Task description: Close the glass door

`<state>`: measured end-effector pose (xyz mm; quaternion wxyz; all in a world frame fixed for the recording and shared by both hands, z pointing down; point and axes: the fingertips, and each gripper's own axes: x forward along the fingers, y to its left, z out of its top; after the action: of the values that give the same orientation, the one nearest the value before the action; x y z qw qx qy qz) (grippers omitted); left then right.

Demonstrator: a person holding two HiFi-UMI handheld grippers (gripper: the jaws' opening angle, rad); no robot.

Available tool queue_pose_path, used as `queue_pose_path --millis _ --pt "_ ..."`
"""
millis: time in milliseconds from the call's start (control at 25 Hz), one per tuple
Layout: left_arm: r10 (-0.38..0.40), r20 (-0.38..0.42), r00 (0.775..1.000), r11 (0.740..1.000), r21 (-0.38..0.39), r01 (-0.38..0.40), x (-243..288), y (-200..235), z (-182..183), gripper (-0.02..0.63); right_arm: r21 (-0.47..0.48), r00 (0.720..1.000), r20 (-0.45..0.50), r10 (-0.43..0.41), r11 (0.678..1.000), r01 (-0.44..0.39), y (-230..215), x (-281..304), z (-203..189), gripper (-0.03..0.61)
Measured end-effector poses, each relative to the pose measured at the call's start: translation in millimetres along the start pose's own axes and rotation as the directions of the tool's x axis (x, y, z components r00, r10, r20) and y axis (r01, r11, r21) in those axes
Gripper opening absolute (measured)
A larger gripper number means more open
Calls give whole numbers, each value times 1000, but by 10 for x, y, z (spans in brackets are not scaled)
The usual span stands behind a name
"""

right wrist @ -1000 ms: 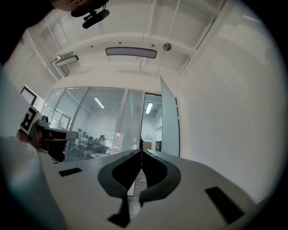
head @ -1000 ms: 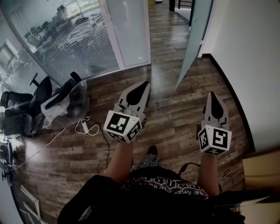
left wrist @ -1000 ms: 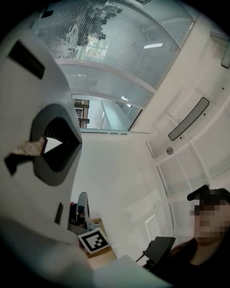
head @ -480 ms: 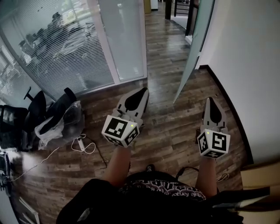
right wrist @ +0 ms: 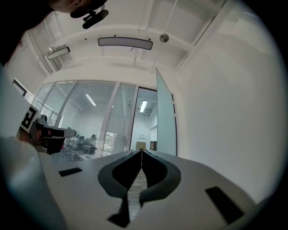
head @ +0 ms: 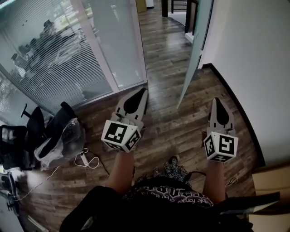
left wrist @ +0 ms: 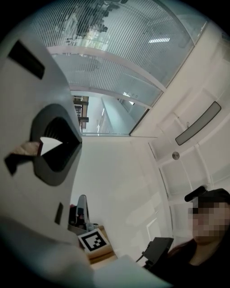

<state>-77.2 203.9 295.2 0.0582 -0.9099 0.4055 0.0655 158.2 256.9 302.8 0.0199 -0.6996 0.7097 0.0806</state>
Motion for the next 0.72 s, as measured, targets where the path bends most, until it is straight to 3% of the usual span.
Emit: queue_pose_path --millis 720 --pt "92 -29 995 996 16 -91 1647 368 -285 3 -21 998 -4 59 998 -59 -920 1663 -283 5"
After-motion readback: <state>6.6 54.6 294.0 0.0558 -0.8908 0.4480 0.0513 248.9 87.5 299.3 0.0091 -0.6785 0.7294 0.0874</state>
